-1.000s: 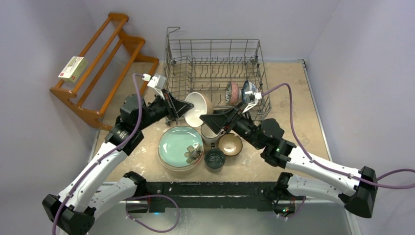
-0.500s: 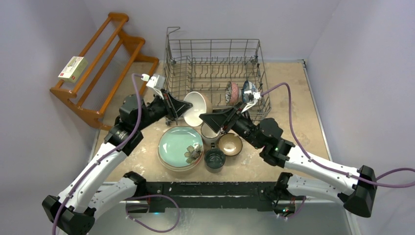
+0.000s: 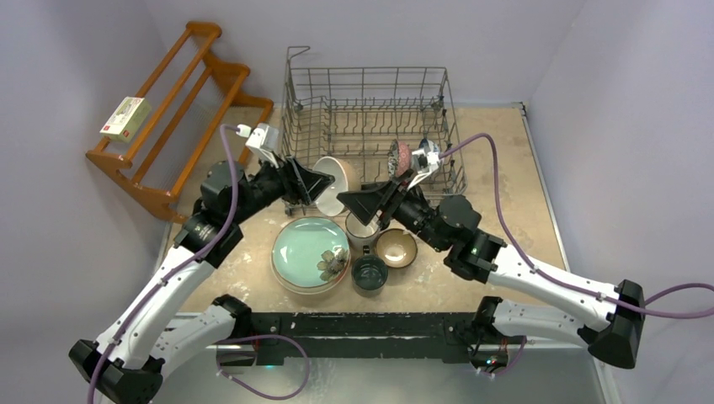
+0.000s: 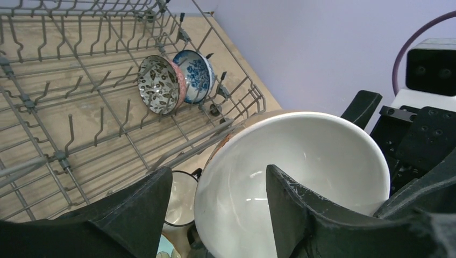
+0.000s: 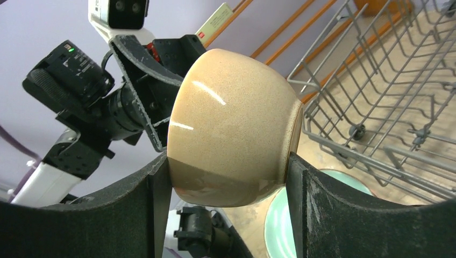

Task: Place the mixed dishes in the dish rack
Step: Insert the bowl into the dish rack.

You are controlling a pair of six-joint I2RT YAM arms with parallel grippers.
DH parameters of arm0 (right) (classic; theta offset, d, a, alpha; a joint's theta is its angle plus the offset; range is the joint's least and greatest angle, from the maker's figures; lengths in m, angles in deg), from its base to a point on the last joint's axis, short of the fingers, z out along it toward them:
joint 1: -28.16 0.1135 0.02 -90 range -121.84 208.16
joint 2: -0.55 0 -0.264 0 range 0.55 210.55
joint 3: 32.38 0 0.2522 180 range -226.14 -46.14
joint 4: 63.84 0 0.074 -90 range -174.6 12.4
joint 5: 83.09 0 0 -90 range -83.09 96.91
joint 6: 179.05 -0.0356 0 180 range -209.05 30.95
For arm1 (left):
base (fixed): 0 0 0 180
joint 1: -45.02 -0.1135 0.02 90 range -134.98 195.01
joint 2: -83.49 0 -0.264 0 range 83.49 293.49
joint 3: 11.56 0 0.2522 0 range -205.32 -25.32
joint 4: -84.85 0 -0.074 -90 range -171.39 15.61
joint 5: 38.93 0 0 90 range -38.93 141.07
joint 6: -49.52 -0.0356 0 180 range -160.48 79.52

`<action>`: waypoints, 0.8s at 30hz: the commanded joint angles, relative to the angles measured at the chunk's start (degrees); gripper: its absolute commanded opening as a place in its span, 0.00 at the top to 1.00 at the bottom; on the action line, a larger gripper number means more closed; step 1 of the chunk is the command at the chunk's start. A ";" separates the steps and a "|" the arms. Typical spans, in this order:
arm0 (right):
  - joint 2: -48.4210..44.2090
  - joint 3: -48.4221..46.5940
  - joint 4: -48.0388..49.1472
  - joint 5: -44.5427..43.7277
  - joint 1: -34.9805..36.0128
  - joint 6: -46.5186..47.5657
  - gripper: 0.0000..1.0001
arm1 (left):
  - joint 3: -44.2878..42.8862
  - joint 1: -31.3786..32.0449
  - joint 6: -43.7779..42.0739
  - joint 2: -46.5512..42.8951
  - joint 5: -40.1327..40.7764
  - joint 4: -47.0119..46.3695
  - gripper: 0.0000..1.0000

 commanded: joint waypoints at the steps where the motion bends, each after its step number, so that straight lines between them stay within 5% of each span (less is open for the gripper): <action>1: -0.50 -5.46 3.43 -5.07 0.22 4.28 1.00 | -3.84 0.05 -1.99 -0.89 4.64 3.15 0.35; 14: 5.50 -14.78 -5.52 -21.00 0.23 17.64 1.00 | -9.81 0.05 -6.78 -2.35 16.77 14.12 0.28; 24: 15.43 -22.94 -9.19 -30.02 -1.82 29.58 1.00 | -3.30 0.05 -9.53 -7.13 24.88 16.31 0.29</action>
